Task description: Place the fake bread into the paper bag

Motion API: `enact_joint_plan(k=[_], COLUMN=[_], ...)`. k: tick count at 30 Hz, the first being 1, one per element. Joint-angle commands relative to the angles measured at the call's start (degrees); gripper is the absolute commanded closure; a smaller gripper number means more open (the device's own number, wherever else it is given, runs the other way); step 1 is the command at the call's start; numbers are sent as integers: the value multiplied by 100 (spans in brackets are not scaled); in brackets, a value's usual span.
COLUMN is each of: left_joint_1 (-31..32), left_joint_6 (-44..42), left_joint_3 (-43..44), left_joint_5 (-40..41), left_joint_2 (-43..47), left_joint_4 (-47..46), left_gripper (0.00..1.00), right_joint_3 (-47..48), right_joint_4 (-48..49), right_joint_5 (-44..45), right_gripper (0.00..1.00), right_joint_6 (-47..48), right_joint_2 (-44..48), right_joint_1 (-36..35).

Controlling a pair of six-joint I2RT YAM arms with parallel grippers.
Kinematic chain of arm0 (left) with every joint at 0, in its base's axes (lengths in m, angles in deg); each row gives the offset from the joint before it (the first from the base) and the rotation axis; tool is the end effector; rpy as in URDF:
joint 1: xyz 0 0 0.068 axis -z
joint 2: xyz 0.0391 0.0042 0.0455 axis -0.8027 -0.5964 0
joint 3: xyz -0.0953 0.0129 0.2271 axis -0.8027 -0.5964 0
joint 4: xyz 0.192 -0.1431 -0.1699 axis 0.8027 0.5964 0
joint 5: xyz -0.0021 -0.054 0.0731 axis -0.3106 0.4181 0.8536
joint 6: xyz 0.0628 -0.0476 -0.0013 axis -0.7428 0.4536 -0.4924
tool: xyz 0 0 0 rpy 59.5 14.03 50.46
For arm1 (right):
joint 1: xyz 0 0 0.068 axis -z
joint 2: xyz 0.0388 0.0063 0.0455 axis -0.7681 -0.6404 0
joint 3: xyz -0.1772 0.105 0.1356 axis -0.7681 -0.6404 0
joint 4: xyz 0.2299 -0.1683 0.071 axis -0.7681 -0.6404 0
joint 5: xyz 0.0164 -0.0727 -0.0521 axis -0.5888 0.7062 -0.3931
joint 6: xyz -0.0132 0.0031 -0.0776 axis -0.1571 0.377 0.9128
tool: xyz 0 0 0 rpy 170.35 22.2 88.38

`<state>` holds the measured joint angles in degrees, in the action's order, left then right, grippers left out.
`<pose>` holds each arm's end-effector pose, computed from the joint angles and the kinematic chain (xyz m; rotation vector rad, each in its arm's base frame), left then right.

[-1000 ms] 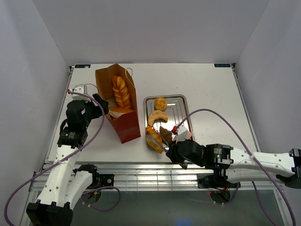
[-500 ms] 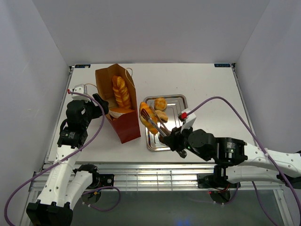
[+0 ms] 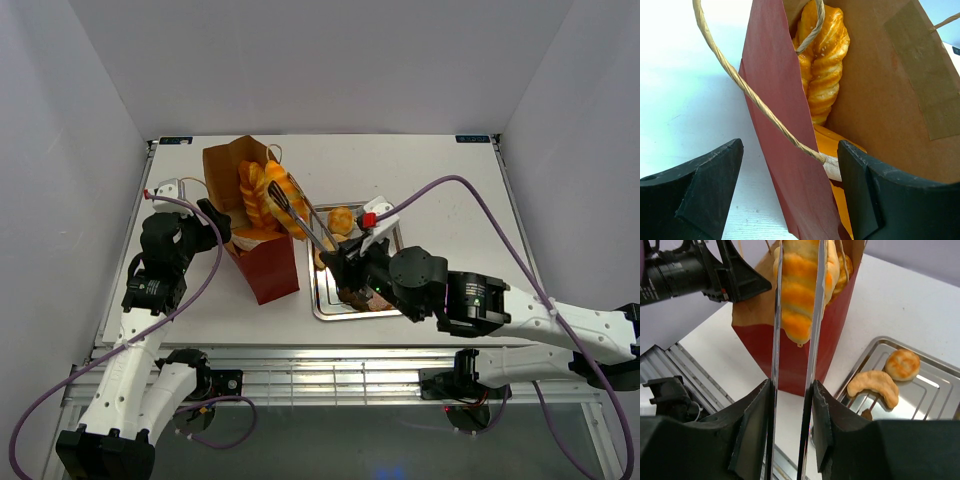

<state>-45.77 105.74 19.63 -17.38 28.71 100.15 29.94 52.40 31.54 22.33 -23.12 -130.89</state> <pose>0.2619 -0.0331 0.2894 -0.2394 1.9240 -0.3025 0.0879 0.2760 0.4010 -0.4599 1.6606 0.6927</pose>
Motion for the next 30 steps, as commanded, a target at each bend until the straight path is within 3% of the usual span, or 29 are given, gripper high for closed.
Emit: enact_joint_plan(k=[1, 12, 23, 30], left_joint_1=[21, 21, 29, 29], left_joint_6=[34, 34, 34, 34], left_joint_3=[-26, -35, -35, -35], left_joint_5=[-75, -84, -93, -93], left_joint_2=[50, 67, 67, 59], left_joint_4=[-23, -23, -32, -41], left_gripper=[14, 14, 14, 14], right_joint_3=[473, 694, 290, 35], right_joint_4=[863, 1295, 1488, 1506], right_joint_5=[177, -569, -1290, -1668], right_gripper=[68, 66, 64, 57], right_joint_6=[690, 894, 718, 630], right_joint_2=[-310, -1207, -1181, -1181], right_joint_1=[-24, 608, 1075, 1075])
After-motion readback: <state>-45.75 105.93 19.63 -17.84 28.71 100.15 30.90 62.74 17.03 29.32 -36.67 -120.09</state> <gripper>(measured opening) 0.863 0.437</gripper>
